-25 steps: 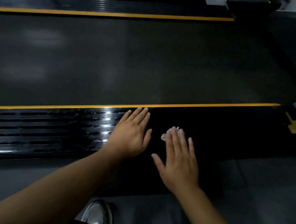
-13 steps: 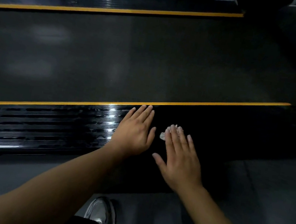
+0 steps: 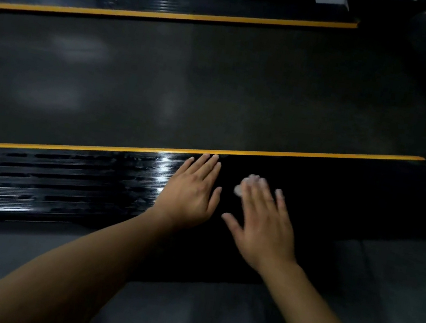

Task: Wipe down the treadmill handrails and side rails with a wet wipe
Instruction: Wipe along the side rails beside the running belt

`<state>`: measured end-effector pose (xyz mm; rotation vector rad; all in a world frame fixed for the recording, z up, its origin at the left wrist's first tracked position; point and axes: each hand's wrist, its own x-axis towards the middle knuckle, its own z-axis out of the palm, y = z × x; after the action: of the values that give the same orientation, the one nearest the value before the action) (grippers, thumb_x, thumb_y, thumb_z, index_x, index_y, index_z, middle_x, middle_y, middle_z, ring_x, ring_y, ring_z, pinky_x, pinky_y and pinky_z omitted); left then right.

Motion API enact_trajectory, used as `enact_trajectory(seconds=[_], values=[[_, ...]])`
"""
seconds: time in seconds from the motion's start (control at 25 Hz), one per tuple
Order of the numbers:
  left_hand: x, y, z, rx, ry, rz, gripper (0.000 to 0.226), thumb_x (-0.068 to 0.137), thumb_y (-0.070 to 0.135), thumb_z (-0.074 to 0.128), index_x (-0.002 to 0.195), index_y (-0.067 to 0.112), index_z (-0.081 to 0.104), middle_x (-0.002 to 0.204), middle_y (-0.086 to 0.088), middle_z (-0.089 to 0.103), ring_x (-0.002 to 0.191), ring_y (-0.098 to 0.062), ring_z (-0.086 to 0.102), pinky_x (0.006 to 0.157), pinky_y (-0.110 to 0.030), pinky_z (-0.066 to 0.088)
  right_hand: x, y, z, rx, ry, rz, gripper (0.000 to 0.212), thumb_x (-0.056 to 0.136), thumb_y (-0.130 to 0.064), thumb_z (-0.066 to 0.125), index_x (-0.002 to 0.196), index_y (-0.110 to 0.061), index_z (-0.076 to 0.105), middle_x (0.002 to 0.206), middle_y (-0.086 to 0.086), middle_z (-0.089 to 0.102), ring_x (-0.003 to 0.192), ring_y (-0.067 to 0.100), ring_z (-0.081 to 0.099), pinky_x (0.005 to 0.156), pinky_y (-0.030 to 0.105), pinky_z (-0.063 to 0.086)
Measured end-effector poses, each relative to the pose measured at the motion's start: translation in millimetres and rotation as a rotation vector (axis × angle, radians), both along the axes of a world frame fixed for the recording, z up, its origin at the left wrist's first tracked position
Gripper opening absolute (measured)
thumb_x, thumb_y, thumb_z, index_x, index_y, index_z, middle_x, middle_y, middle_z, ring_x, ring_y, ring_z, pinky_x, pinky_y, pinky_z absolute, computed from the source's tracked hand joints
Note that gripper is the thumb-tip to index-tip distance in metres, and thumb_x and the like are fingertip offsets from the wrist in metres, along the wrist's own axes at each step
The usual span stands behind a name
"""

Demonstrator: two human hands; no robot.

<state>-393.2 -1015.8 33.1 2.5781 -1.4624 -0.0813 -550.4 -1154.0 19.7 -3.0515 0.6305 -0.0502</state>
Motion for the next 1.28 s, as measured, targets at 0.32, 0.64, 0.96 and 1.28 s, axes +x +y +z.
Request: enact_trajectory(seconds=[0.32, 0.64, 0.96, 1.28], values=[[2.2, 3.2, -5.3, -0.043, 0.002, -0.01, 0.066, 0.105, 0.045, 0.025, 0.158, 0.006, 0.034, 0.167, -0.01, 0.028, 0.157, -0.022, 0.017, 0.129, -0.04, 0.008, 12.6, -1.3, 4.7, 0.027, 0.03, -0.132, 0.1, 0.094, -0.075, -0.008, 0.162, -0.005, 0.015, 0.17, 0.014, 0.011, 0.159, 0.028, 0.008, 0.128, 0.049, 0.009], [24.3, 46.5, -3.4, 0.023, 0.025, -0.061, 0.07, 0.106, 0.054, 0.021, 0.163, 0.013, 0.022, 0.172, -0.003, 0.012, 0.159, -0.018, 0.002, 0.129, -0.041, 0.002, 1.3, -62.0, 23.1, 0.118, 0.081, -0.346, 0.117, 0.078, -0.085, -0.021, 0.164, -0.014, 0.013, 0.173, 0.006, 0.006, 0.159, 0.021, 0.002, 0.128, 0.05, 0.006], [56.7, 94.1, -5.8, 0.074, -0.039, -0.136, 0.076, 0.103, 0.061, 0.024, 0.164, 0.014, 0.02, 0.172, -0.002, 0.01, 0.159, -0.017, 0.0, 0.128, -0.046, 0.01, 48.4, -5.5, 33.9, 0.081, 0.097, -0.061, 0.102, 0.09, -0.081, -0.007, 0.161, -0.016, 0.029, 0.172, 0.003, 0.015, 0.159, 0.019, 0.008, 0.125, 0.054, 0.015], [54.1, 91.3, -6.9, 0.034, -0.018, -0.115, 0.074, 0.102, 0.054, 0.039, 0.159, 0.009, 0.031, 0.17, -0.008, 0.022, 0.158, -0.023, 0.011, 0.128, -0.047, 0.012, 83.5, 6.8, 24.7, 0.113, 0.256, -0.108, 0.102, 0.085, -0.081, -0.001, 0.165, -0.019, 0.006, 0.173, 0.002, -0.006, 0.159, 0.019, -0.009, 0.127, 0.05, 0.005]])
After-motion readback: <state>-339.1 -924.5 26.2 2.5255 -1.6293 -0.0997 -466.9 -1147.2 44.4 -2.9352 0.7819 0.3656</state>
